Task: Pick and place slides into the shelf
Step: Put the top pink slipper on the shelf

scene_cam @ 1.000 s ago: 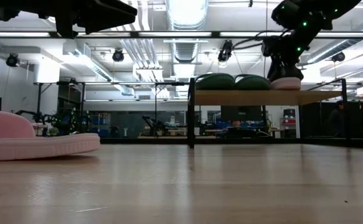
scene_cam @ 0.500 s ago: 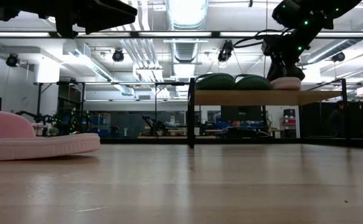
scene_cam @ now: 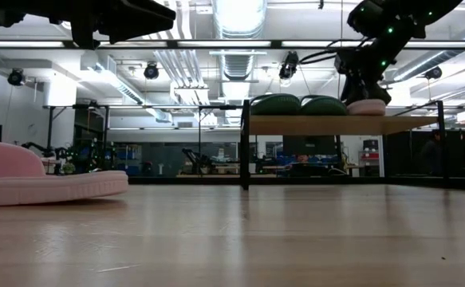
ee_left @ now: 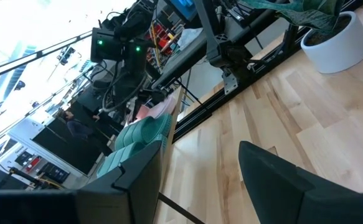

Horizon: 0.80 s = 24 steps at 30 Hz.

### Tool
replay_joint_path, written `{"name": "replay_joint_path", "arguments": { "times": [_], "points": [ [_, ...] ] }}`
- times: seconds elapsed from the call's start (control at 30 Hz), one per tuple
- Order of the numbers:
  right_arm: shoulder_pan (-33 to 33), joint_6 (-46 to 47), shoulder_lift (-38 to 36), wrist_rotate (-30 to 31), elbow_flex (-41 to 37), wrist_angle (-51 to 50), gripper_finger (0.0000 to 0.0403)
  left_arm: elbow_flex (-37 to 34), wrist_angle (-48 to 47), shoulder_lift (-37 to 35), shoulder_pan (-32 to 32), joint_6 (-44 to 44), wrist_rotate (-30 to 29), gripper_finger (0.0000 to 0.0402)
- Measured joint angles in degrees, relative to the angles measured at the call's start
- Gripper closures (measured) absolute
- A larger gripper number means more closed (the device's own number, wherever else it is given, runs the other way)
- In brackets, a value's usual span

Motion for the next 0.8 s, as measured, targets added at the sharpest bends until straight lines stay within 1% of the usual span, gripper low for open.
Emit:
{"name": "replay_joint_path", "arguments": {
  "times": [0.2,0.4,0.8],
  "points": [
    [0.1,0.0,2.1,3.1,0.1,0.4,0.0322,0.0,0.0,0.0,0.0,0.0,0.0,0.0206],
    [0.0,0.0,1.9,3.9,0.1,1.7,0.0385,0.0,0.0,0.0,0.0,0.0,0.0,0.0206],
    [0.0,-0.9,0.5,2.6,0.0,1.2,0.0391,0.0,0.0,0.0,0.0,0.0,0.0,0.0206]
  ]
}}
